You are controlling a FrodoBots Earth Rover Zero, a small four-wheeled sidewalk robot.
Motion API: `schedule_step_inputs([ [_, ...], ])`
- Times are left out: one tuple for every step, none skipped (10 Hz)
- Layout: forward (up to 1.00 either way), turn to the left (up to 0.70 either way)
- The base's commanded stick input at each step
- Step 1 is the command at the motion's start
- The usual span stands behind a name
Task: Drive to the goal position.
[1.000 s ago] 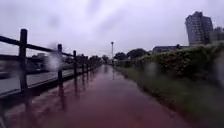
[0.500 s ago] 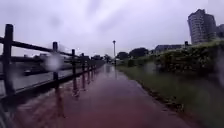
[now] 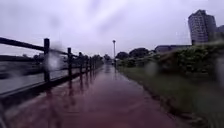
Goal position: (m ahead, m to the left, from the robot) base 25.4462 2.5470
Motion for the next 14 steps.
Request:
schedule_step_inputs([
  [1.00,0.01],
  [1.00,0.01],
  [1.00,0.01],
  [1.00,0.01],
  [1.00,0.01],
  [1.00,0.01],
  [1.00,0.01],
  [1.00,0.01],
  [1.00,0.01],
  [1.00,0.01],
  [1.00,0.09],
  [1.00,0.15],
  [1.00,0.16],
  [1.00,0.16],
])
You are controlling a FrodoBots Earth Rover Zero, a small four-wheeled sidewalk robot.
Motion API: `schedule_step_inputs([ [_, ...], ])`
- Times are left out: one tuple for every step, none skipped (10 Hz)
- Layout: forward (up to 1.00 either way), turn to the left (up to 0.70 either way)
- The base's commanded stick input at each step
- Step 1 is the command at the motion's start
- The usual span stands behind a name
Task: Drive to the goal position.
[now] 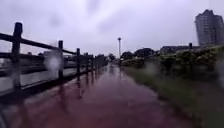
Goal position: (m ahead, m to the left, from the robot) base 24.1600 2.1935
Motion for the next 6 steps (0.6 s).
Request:
schedule_step_inputs([
  [1.00,0.10],
  [1.00,0.01],
  [1.00,0.01],
  [1.00,0.01],
  [1.00,0.01],
  [1.00,0.01],
])
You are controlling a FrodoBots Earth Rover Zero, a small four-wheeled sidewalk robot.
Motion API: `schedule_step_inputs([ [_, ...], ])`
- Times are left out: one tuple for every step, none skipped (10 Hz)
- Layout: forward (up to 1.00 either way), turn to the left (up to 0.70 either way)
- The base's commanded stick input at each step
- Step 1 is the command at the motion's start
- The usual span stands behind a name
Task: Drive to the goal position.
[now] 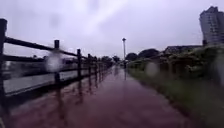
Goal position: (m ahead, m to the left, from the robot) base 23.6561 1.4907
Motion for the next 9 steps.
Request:
schedule_step_inputs([
  [1.00,0.01],
  [1.00,0.01],
  [1.00,0.01],
  [1.00,0.01],
  [1.00,0.01],
  [1.00,0.01],
  [1.00,0.01],
  [1.00,0.01],
  [1.00,0.01],
])
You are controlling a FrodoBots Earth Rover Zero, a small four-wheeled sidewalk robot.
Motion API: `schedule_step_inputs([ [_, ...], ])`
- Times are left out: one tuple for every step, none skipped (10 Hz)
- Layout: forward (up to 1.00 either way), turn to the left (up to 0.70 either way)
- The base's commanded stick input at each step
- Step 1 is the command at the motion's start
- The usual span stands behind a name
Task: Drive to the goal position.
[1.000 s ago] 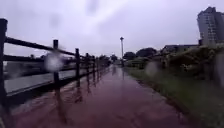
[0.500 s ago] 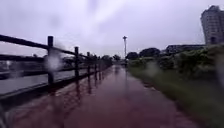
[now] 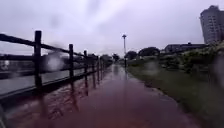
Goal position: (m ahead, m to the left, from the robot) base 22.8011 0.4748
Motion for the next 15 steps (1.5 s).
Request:
schedule_step_inputs([
  [1.00,0.05],
  [1.00,0.13],
  [1.00,0.17],
  [1.00,0.11],
  [1.00,0.01],
  [1.00,0.01],
  [1.00,0.01],
  [1.00,0.01],
  [1.00,0.01],
  [1.00,0.01],
  [1.00,0.01],
  [1.00,0.01],
  [1.00,0.01],
  [1.00,0.01],
  [1.00,0.01],
])
